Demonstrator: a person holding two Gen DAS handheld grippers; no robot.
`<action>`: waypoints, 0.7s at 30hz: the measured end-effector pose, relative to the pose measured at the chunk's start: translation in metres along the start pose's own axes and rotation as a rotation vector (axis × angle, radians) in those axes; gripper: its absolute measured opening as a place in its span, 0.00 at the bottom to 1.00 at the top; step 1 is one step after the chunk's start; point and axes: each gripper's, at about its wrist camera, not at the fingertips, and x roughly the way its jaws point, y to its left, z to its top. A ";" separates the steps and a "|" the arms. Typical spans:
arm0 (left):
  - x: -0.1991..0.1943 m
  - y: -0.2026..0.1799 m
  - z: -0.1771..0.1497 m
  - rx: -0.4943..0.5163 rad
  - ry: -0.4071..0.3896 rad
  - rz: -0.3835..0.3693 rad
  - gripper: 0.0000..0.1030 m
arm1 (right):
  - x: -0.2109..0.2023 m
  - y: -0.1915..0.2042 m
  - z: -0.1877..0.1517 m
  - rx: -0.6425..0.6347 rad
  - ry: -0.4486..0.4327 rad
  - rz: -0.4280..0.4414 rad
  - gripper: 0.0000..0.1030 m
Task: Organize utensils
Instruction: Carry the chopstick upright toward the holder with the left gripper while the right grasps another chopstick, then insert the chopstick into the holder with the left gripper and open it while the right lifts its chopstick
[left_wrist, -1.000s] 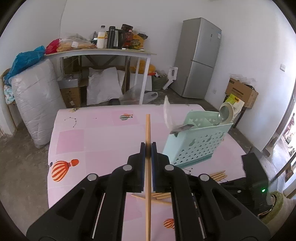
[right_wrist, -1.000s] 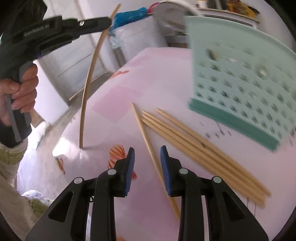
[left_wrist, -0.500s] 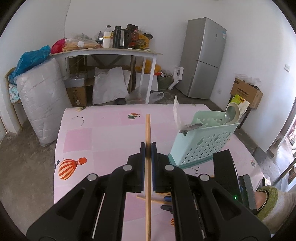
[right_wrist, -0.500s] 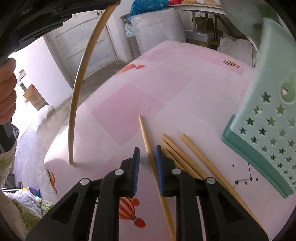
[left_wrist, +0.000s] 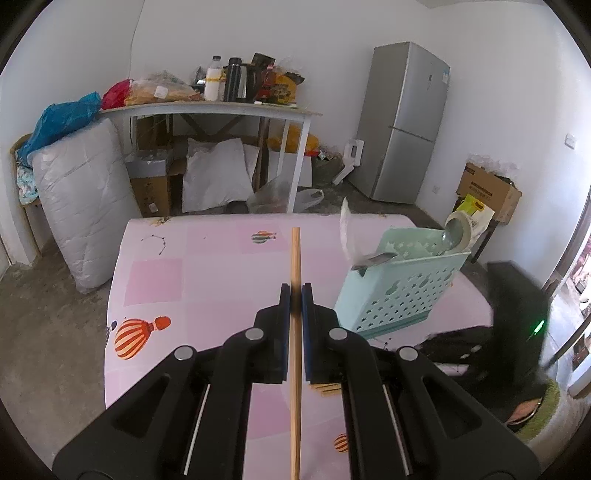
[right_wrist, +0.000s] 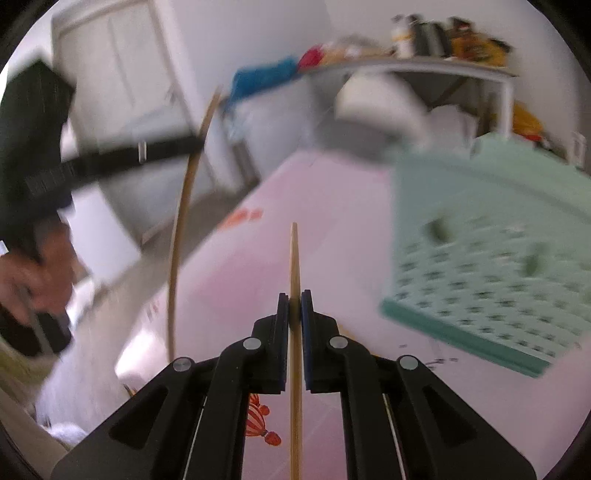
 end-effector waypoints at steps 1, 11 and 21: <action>-0.002 -0.001 0.001 0.000 -0.009 -0.007 0.04 | -0.011 -0.004 0.001 0.029 -0.034 0.000 0.07; -0.023 -0.025 0.018 0.001 -0.123 -0.128 0.04 | -0.109 -0.040 -0.028 0.267 -0.345 -0.087 0.07; -0.038 -0.070 0.066 0.016 -0.271 -0.284 0.04 | -0.141 -0.047 -0.037 0.327 -0.471 -0.126 0.07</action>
